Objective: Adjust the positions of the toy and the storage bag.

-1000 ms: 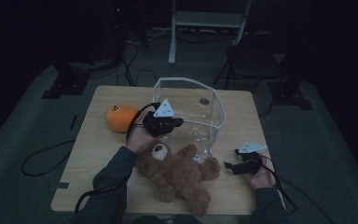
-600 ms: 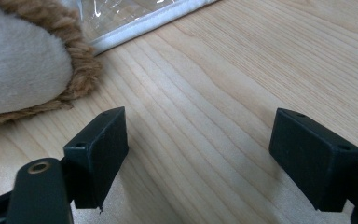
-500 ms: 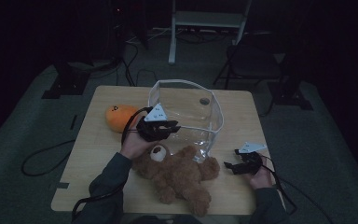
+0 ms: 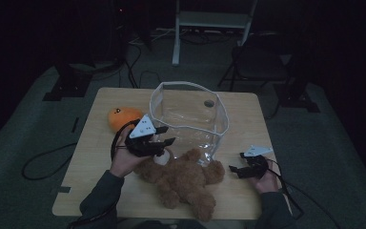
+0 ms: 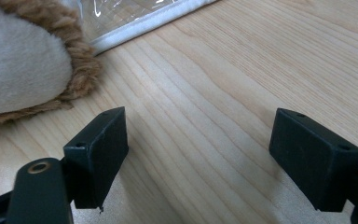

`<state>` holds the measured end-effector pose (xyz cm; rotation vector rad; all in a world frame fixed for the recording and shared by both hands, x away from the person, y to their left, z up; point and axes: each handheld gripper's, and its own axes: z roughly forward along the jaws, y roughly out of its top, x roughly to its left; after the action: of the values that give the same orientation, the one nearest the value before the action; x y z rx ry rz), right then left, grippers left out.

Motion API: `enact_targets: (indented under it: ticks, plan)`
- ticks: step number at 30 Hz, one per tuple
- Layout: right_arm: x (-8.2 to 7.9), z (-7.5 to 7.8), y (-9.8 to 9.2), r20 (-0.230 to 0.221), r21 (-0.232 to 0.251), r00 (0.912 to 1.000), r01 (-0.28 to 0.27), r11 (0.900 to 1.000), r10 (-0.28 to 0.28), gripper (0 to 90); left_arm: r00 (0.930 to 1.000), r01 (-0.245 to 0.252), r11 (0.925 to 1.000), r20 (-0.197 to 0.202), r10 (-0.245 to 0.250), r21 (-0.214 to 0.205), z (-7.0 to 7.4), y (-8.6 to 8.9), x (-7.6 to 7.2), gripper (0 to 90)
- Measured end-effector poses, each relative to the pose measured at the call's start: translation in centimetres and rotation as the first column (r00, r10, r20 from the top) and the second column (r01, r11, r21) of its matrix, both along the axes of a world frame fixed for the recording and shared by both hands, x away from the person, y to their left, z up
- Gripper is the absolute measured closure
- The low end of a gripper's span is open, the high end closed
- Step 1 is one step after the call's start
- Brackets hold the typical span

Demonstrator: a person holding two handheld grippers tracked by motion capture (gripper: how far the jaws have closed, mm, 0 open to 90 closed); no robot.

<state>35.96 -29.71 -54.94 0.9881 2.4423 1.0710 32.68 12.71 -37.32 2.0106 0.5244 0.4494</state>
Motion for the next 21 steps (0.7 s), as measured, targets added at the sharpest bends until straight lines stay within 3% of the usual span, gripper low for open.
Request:
enact_targets:
  ticks: [11, 17, 21]
  plan:
    - [0.0, 0.0, 0.0, 0.0, -0.002, 1.0, 0.0, 1.0, 0.0, 18.6, 0.9966, -0.033, 0.9994, -0.075, 0.034, 0.007, -3.5, 1.3, -1.9, 49.7]
    - [0.0, 0.0, 0.0, 0.0, -0.003, 1.0, 0.0, 1.0, 0.0, 18.6, 0.9923, -0.045, 0.9985, -0.114, 0.049, 0.031, -5.7, 1.5, -3.1, 48.6]
    - [0.0, 0.0, 0.0, 0.0, -0.003, 1.0, 0.0, 1.0, 0.0, 18.6, 0.9895, -0.092, 0.9942, -0.107, 0.097, 0.055, -6.9, 2.0, -3.9, 47.6]
